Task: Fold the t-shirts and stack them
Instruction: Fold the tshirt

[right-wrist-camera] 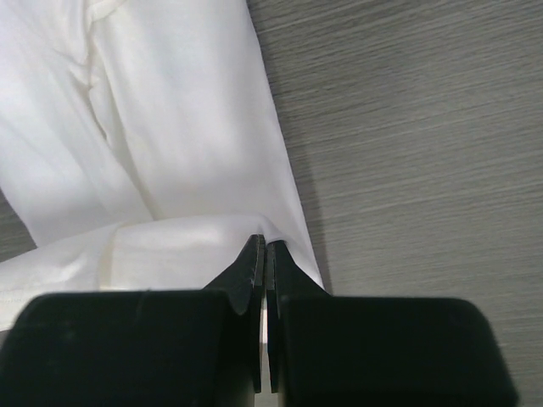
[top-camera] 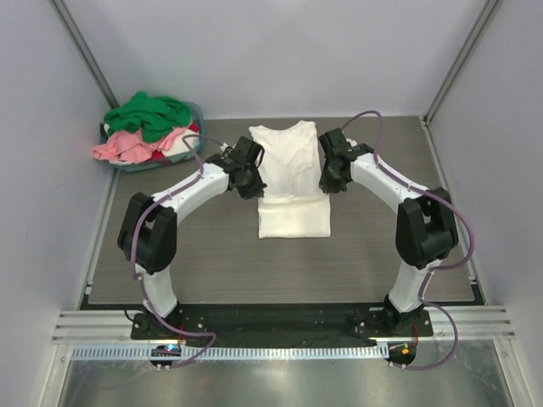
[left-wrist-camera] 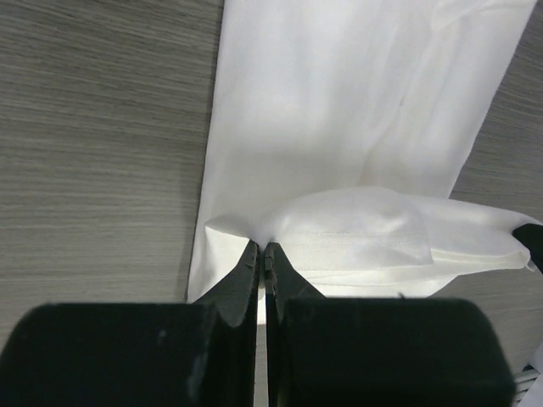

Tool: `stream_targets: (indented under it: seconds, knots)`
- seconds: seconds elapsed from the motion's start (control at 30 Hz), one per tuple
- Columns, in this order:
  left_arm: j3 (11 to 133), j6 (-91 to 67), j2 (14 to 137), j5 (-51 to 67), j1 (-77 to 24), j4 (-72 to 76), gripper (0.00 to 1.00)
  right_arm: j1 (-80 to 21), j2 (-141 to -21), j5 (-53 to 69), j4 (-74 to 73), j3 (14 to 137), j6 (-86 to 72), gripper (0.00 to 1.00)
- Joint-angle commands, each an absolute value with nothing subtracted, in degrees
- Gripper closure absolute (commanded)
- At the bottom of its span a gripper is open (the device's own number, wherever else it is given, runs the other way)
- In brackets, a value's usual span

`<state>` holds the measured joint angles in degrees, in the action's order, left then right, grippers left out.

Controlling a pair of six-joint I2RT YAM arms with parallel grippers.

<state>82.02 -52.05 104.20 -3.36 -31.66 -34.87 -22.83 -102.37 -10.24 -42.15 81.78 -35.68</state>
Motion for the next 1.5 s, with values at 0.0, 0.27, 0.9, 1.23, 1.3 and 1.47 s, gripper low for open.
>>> stream_targets:
  seconds: [0.0,0.27,0.9,1.23,1.3,1.47]
  knots:
    - [85.4,-50.4,107.6,-0.6,-30.6,-33.2,1.00,-21.8,-104.8,-8.7,-39.8,85.0,-33.4,0.99]
    - [89.6,-50.1,114.1,-0.3,-28.7,-33.6,1.00,-19.7,-114.0,-6.9,-39.4,90.8,-31.6,0.99]
    - [101.6,-47.2,111.1,1.1,-25.7,-47.4,0.59,-14.9,-108.2,-1.0,-47.2,103.1,-26.5,0.26]
    - [76.8,-51.3,100.5,3.8,-33.0,-36.0,0.57,-16.3,-90.8,10.0,-35.4,68.7,-30.5,0.30]
    - [73.7,-52.2,99.1,5.1,-33.8,-32.3,0.56,-16.4,-89.4,13.1,-32.7,65.6,-30.6,0.35]
    - [70.0,-54.9,99.1,6.5,-34.5,-27.4,0.58,-16.4,-89.4,22.8,-23.9,58.9,-31.8,0.48]
